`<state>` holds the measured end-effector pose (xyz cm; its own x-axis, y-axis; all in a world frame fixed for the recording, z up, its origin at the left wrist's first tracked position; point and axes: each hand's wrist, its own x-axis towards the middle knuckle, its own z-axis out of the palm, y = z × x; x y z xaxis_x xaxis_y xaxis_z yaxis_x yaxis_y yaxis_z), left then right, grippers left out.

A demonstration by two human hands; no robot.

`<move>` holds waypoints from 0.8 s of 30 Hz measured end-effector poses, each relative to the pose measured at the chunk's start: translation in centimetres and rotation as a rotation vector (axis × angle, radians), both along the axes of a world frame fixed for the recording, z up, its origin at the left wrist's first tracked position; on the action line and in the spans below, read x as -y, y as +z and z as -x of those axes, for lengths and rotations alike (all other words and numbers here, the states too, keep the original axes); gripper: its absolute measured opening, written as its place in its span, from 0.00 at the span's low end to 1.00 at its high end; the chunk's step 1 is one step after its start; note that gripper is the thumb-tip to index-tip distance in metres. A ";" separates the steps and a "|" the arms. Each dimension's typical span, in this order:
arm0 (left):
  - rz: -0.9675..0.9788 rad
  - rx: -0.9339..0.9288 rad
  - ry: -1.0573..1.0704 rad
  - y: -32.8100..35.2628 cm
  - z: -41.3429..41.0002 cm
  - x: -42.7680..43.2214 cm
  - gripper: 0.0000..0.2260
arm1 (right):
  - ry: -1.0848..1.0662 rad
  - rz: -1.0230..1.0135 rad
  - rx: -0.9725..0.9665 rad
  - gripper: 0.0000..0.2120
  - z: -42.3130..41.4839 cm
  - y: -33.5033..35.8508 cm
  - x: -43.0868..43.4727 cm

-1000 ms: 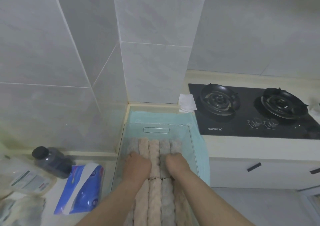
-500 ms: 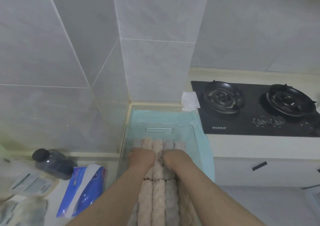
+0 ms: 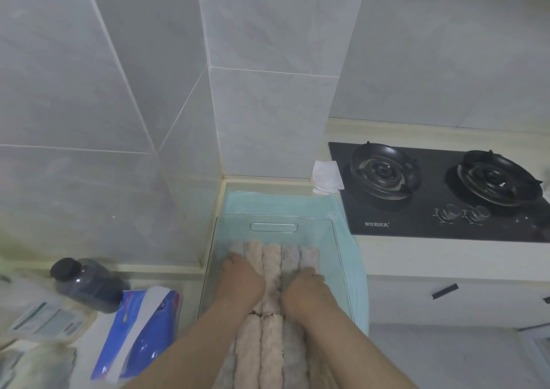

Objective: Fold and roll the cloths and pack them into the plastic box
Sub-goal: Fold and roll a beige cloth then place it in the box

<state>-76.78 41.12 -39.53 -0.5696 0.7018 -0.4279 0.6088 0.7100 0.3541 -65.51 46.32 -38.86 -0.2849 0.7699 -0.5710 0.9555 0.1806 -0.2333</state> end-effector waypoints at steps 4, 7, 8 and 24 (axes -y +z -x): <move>-0.048 -0.196 -0.421 -0.9 0.1 2.2 0.35 | 0.443 -0.226 0.013 0.35 -0.7 -0.4 0.6; 0.138 -0.124 -0.483 -2.1 1.0 2.3 0.40 | 0.486 -0.137 0.046 0.34 -1.3 -1.9 0.1; 0.162 -0.126 -0.477 -2.1 1.1 2.2 0.40 | 0.495 -0.140 0.058 0.34 -1.4 -2.2 0.0; 0.301 -0.053 -0.311 0.7 -6.4 11.2 0.36 | 0.377 0.151 -0.091 0.15 -7.3 -0.8 7.5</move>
